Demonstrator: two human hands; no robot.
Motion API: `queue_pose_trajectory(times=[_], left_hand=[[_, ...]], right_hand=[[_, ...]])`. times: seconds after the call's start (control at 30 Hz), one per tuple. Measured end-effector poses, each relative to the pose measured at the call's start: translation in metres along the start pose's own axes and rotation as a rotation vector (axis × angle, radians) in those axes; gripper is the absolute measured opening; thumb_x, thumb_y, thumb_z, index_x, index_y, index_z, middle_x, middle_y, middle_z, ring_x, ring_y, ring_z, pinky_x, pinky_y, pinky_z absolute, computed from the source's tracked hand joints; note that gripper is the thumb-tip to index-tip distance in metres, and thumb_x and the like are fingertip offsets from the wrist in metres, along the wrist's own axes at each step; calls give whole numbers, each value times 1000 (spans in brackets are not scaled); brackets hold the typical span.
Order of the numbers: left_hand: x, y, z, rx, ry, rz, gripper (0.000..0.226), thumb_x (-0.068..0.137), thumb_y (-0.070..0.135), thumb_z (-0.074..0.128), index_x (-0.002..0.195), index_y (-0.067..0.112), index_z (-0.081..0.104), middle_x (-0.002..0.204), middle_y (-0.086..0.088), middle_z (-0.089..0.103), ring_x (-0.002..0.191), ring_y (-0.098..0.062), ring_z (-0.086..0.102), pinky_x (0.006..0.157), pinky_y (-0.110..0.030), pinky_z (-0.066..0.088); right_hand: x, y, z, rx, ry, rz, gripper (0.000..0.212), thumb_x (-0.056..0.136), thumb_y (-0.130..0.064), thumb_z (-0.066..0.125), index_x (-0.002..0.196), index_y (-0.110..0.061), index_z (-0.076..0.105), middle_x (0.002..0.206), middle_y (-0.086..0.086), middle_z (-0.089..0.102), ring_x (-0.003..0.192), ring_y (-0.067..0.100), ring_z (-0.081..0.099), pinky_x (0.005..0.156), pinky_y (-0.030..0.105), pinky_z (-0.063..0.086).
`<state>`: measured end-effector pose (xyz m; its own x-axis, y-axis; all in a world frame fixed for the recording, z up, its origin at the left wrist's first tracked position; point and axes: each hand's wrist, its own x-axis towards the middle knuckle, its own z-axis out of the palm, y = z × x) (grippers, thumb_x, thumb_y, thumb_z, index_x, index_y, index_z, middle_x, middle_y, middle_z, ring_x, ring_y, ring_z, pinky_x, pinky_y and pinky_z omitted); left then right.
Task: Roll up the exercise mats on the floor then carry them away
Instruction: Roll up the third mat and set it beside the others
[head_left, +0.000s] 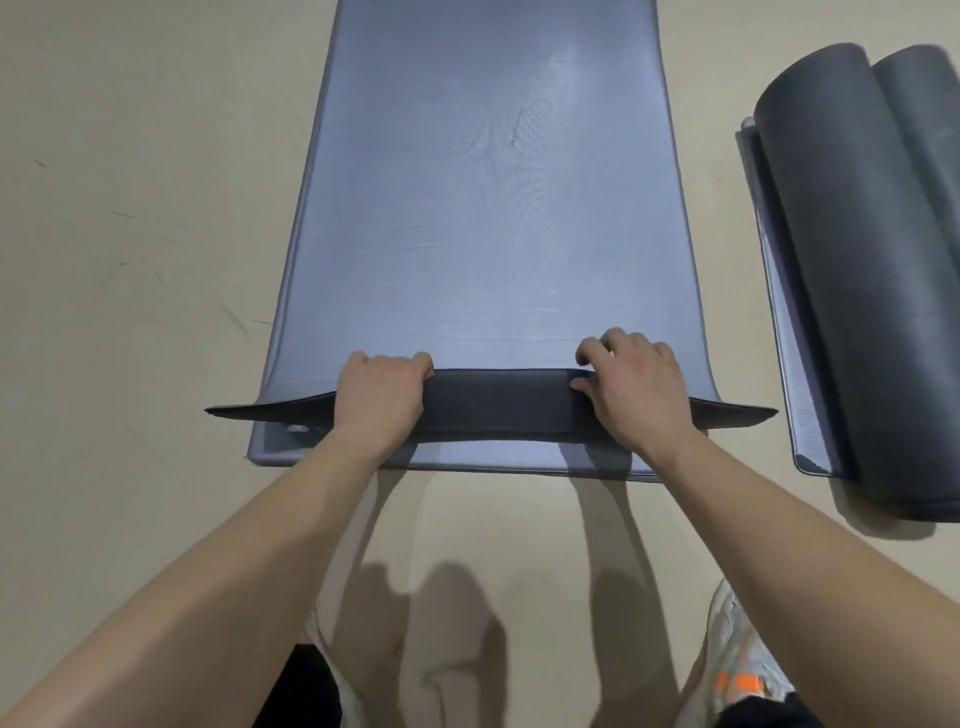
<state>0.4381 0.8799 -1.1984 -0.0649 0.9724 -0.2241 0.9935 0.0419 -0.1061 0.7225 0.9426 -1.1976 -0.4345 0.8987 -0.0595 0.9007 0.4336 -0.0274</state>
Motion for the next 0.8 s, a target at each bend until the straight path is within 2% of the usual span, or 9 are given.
queue_pose_trajectory(times=[0.1, 0.17, 0.23, 0.33, 0.5, 0.57, 0.63, 0.7, 0.8], left_hand=[[18, 0, 12, 57, 149, -3, 21, 90, 9, 58, 99, 25, 69, 87, -2, 64, 82, -27, 49, 74, -36, 13], [31, 1, 21, 51, 161, -8, 19, 94, 14, 59, 102, 28, 69, 99, -2, 60, 92, -28, 49, 76, -36, 15], [39, 5, 29, 50, 146, -32, 16, 96, 18, 60, 102, 30, 69, 106, -2, 56, 97, -28, 46, 77, -37, 16], [46, 6, 38, -19, 232, -89, 6, 96, 26, 65, 93, 27, 70, 99, -5, 55, 91, -30, 47, 75, -36, 19], [30, -4, 48, -181, 442, -53, 34, 98, 45, 55, 91, 15, 68, 87, -6, 66, 81, -31, 57, 70, -40, 38], [10, -14, 59, -156, 361, 100, 54, 89, 63, 58, 110, 14, 69, 110, -6, 66, 102, -34, 58, 93, -49, 44], [-3, -28, 70, -52, 210, 176, 79, 79, 75, 63, 135, 20, 60, 134, -6, 57, 127, -39, 50, 112, -61, 31], [-5, -33, 74, 11, 107, 151, 82, 81, 76, 60, 146, 26, 51, 142, -11, 52, 133, -41, 45, 115, -60, 30], [-2, -30, 68, -4, 33, 123, 76, 86, 76, 45, 145, 28, 50, 130, -11, 58, 115, -34, 57, 104, -48, 42]], right_hand=[[3, -8, 22, -125, 221, -12, 26, 70, 2, 76, 90, -11, 67, 93, 13, 58, 79, 34, 52, 79, 45, 30], [-2, -15, 32, -133, 270, 3, 23, 72, 1, 72, 92, -9, 66, 94, 12, 59, 81, 35, 52, 81, 46, 32], [-14, -20, 39, -99, 205, 16, 25, 88, -27, 69, 105, -8, 65, 107, 12, 61, 95, 37, 54, 93, 50, 39], [-23, -16, 50, -98, -18, -15, 81, 81, -68, 65, 131, -6, 55, 130, 14, 55, 121, 40, 50, 115, 57, 29], [-10, -9, 55, -129, -111, -63, 92, 77, -83, 57, 137, -13, 51, 125, 9, 57, 111, 36, 53, 112, 52, 33], [-8, -7, 56, -120, -107, -74, 89, 80, -85, 48, 132, -14, 54, 119, 8, 59, 104, 35, 55, 107, 51, 37], [-8, -5, 56, -122, -121, -88, 87, 83, -87, 39, 127, -15, 56, 113, 6, 61, 99, 33, 56, 102, 48, 41], [-4, -4, 57, -114, -147, -101, 84, 86, -87, 36, 126, -17, 57, 112, 4, 63, 99, 31, 58, 100, 46, 42], [0, -6, 50, -77, -211, -88, 78, 89, -83, 32, 127, -20, 56, 115, 4, 62, 102, 30, 58, 100, 43, 41]])
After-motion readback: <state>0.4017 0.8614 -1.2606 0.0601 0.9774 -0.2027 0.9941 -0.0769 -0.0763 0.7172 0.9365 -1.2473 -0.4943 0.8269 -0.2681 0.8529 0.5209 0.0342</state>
